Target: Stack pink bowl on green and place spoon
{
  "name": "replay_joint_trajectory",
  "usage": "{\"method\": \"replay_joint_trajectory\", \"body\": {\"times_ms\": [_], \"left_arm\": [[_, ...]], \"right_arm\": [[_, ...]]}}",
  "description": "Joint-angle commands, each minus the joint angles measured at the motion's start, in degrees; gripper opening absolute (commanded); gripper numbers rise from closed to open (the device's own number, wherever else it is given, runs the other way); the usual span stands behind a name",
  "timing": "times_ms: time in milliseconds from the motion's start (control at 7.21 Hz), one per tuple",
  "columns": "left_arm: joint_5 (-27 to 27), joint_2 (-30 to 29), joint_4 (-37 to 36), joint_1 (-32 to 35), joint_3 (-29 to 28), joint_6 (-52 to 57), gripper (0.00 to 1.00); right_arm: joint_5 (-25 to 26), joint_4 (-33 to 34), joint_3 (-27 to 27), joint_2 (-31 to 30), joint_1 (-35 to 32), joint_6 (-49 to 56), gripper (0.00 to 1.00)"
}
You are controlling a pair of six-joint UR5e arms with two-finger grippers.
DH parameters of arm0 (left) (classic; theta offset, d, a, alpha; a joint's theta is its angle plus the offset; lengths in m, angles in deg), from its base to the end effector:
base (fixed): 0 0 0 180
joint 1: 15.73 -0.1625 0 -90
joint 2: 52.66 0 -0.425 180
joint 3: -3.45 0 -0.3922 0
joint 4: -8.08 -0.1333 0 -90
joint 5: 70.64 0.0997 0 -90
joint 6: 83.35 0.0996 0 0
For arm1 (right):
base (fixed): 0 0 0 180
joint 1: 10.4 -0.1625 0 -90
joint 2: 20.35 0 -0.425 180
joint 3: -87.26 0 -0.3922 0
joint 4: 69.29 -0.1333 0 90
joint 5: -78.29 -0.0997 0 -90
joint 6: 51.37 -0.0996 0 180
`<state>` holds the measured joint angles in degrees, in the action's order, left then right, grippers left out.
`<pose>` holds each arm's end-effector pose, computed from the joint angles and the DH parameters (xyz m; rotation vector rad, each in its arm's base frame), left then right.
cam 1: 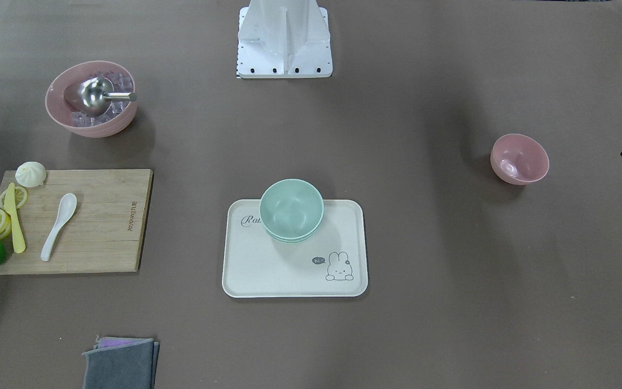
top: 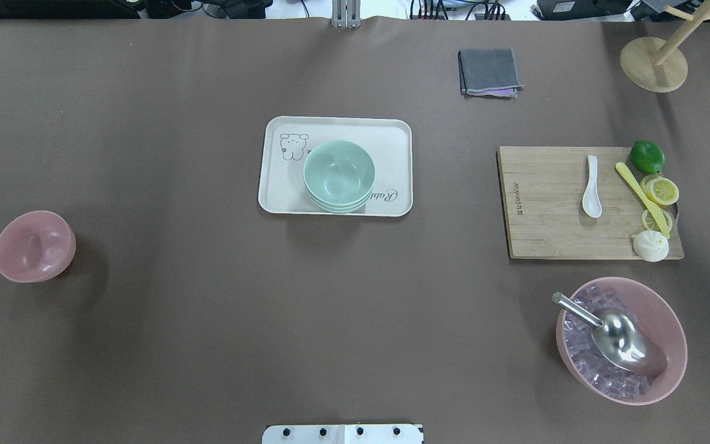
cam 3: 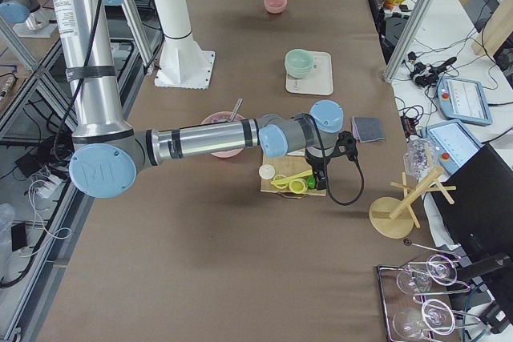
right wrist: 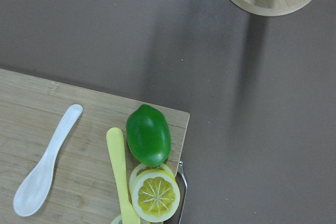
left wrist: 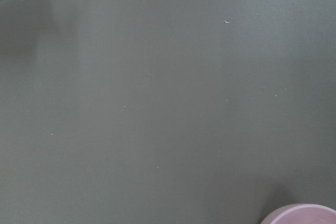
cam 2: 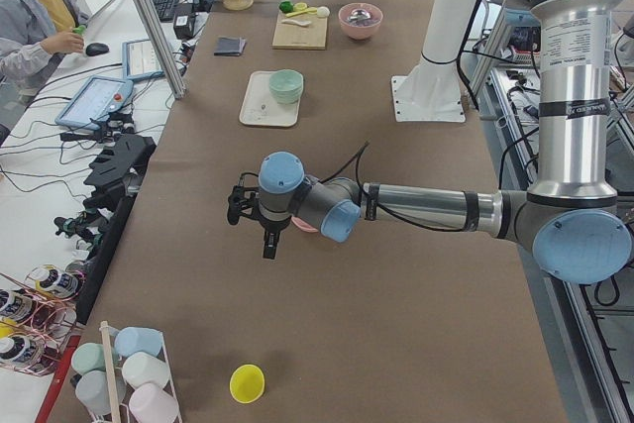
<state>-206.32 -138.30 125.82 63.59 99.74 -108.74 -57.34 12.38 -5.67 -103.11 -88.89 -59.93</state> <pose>0.0281 -0.4839 0.5842 0.2242 0.8907 -0.0321 -0.0501 -0.5575 0.5493 0.1635 -0.8310 -0.1769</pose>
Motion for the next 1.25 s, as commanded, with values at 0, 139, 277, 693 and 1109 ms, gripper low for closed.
{"method": "replay_joint_trajectory", "body": {"times_ms": [0,139,277,693,1109], "left_arm": [[-2.28,-0.49,2.57,-0.13,-0.57,-0.36,0.98],[-2.65,0.99,4.15,0.22,-0.14,-0.01,0.98],[-2.05,2.05,5.04,-0.13,-0.13,-0.88,0.98],[-2.65,4.67,5.66,-0.31,-0.31,0.69,0.97],[-2.65,4.78,5.66,-4.69,-1.19,-0.19,0.98]], "right_arm": [[0.27,-0.28,-0.51,0.05,0.35,-0.05,1.0],[1.5,-0.2,0.11,0.13,1.14,-0.23,1.0],[1.6,-0.2,0.02,0.22,1.67,-0.4,1.0],[0.37,-0.29,-1.03,-1.7,2.29,-0.49,1.0],[0.81,-0.46,0.38,-2.06,2.55,-0.49,1.0]]}}
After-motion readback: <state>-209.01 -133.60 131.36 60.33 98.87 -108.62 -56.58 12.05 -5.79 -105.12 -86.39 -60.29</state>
